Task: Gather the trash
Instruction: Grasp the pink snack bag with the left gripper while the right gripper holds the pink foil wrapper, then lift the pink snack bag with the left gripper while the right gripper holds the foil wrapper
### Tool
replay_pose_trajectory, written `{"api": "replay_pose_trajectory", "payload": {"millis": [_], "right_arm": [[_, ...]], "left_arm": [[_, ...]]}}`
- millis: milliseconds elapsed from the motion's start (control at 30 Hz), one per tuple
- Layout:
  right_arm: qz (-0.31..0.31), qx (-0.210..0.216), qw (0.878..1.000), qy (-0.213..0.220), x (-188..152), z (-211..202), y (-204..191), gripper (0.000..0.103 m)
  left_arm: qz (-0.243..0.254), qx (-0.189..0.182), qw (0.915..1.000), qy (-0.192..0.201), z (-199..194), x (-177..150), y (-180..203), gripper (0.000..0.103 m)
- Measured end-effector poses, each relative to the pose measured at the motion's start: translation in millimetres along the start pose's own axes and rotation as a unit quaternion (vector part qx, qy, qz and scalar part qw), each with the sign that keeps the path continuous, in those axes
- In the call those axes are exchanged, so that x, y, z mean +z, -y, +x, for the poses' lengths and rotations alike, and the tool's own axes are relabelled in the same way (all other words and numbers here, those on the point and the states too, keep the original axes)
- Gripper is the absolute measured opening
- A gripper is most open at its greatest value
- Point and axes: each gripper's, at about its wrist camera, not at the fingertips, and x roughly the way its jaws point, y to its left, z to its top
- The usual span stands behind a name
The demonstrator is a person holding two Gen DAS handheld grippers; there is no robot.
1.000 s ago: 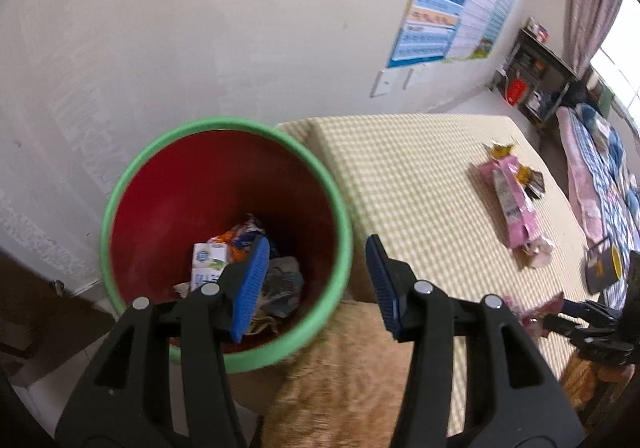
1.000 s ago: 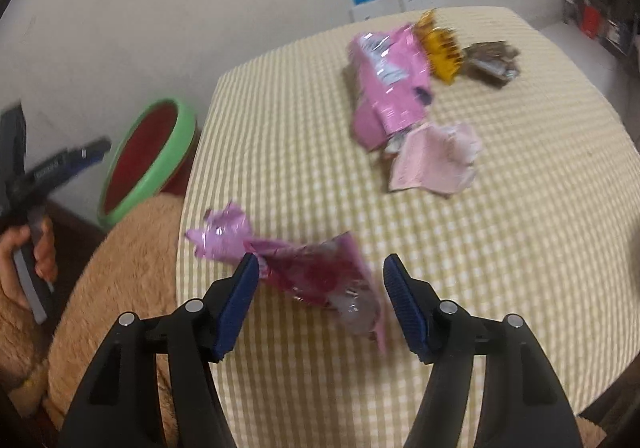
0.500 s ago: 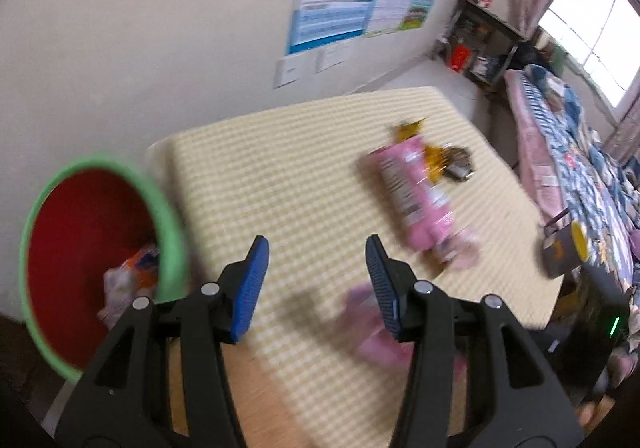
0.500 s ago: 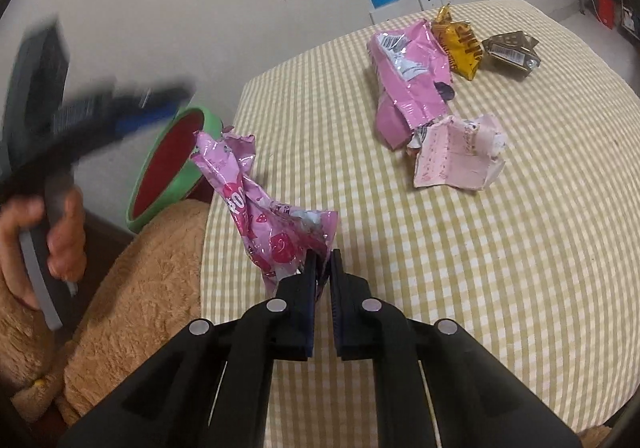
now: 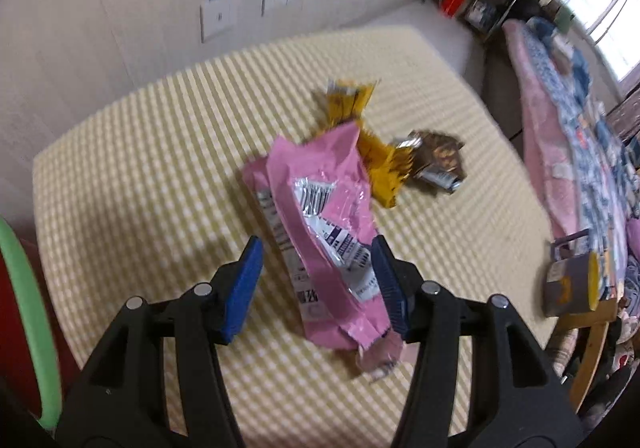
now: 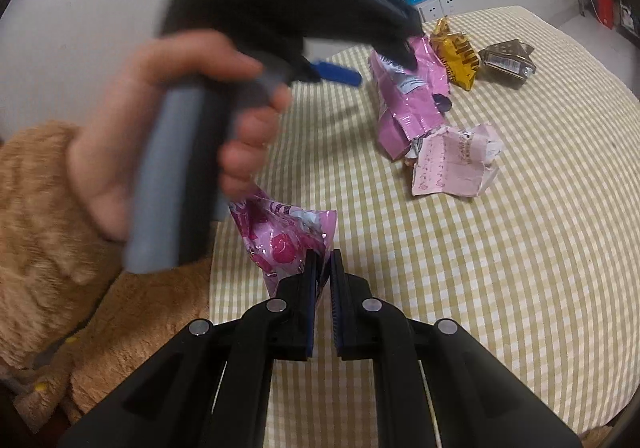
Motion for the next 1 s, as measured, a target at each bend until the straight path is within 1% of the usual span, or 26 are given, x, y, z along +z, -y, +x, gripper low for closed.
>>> {"api": "replay_pose_trajectory", "payload": {"millis": [67, 133, 200, 267, 333, 400, 567, 700, 767, 900, 1000], "right_arm": [[0.007, 0.008, 1.0, 0.002, -0.6, -3.1, 3.7, 0.007], [0.014, 0.017, 1.0, 0.003, -1.1, -5.1, 7.1, 0.007], [0.019, 0.025, 1.0, 0.002, -1.4, -7.4, 9.5, 0.007], [0.023, 0.031, 0.999, 0.002, -1.2, -9.6, 12.5, 0.007], [0.027, 0.036, 0.999, 0.001, 2.1, -8.6, 16.0, 0.007], [0.031, 0.04, 0.999, 0.0, 6.9, -6.8, 19.7, 0.007], [0.038, 0.045, 0.998, -0.006, 10.0, -3.4, 24.6, 0.007], [0.041, 0.044, 0.998, -0.009, 11.5, 3.0, 23.6, 0.007], [0.044, 0.043, 0.998, -0.01, 18.0, 14.6, 25.8, 0.007], [0.053, 0.044, 0.998, -0.011, 19.5, 17.7, 31.5, 0.007], [0.056, 0.046, 0.997, -0.012, 19.2, 19.3, 37.5, 0.007]], "left_arm": [[-0.002, 0.001, 0.9999, -0.015, 9.2, -0.8, 0.6, 0.053], [0.002, 0.002, 0.9998, -0.021, 14.8, -2.5, 2.6, 0.053], [0.007, -0.003, 0.9998, -0.02, 15.9, -3.9, 4.9, 0.044], [0.008, -0.003, 0.9998, -0.016, 13.8, -4.2, 4.8, 0.043], [0.009, -0.005, 0.9999, -0.005, 9.0, -6.7, 3.1, 0.04], [0.009, -0.007, 0.9999, 0.006, 1.9, -9.8, 2.8, 0.039], [0.019, -0.012, 0.9981, 0.057, -30.0, -10.6, 2.1, 0.039], [0.016, -0.021, 0.9954, 0.092, -56.5, -9.8, -1.7, 0.039], [0.014, -0.022, 0.9944, 0.103, -66.4, -9.8, -3.3, 0.039], [0.012, -0.022, 0.9923, 0.122, -89.5, -19.3, -13.9, 0.039], [0.005, -0.022, 0.9916, 0.127, -100.7, -29.1, -22.6, 0.039]]}}
